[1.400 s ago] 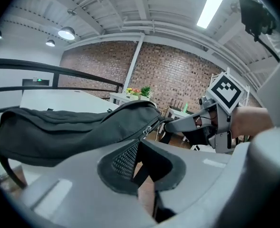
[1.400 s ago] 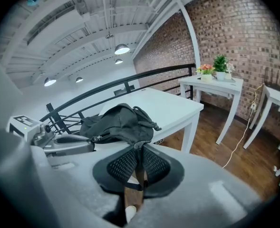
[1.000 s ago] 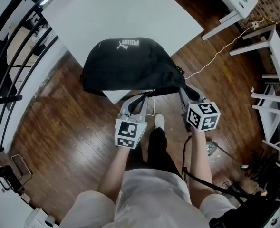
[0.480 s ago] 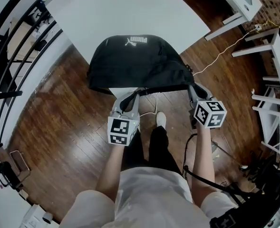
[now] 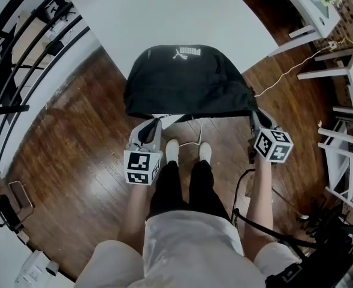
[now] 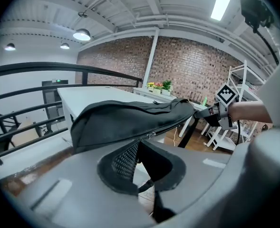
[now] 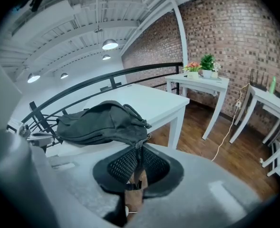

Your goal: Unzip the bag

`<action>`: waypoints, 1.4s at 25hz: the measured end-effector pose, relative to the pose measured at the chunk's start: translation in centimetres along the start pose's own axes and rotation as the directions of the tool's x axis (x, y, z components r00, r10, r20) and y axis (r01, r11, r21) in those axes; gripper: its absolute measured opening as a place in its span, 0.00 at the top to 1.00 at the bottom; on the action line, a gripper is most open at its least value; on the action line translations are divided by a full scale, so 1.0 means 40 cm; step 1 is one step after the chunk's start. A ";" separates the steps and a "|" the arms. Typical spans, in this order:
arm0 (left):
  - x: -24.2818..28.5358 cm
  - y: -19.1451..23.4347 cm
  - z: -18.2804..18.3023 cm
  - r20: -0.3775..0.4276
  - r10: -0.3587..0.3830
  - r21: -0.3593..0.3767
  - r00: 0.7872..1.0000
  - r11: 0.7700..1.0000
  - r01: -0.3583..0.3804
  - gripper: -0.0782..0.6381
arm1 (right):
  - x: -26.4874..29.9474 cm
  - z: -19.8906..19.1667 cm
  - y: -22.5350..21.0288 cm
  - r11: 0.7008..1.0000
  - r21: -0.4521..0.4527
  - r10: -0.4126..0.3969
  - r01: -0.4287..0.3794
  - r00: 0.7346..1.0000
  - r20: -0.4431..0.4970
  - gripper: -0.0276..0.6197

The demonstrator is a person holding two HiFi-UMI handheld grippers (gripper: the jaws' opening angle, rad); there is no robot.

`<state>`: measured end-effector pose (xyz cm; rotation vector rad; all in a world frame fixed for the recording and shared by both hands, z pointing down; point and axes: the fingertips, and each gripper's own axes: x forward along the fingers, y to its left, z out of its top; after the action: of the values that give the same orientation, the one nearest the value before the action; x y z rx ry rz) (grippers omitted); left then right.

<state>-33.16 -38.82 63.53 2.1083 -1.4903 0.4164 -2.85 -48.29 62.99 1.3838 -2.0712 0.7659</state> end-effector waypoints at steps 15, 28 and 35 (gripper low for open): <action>-0.105 0.259 -0.056 -0.037 0.192 -0.056 0.981 0.979 -0.194 0.80 | 0.083 -0.076 -0.039 0.993 -0.092 -0.081 0.070 0.989 -0.124 0.91; -0.422 -0.039 -0.015 0.187 0.248 -0.010 0.951 0.968 -0.251 0.87 | -0.348 -0.152 0.099 0.986 -0.128 0.126 -0.107 0.981 0.150 0.97; -0.672 -0.649 0.003 0.388 0.095 0.112 0.917 0.982 -0.149 0.87 | -0.866 -0.284 0.177 0.949 -0.222 0.298 -0.224 0.865 0.403 0.97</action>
<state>-18.19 -11.29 43.20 2.3094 -1.8681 0.1602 3.46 -16.05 45.66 1.2759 -2.6448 0.3895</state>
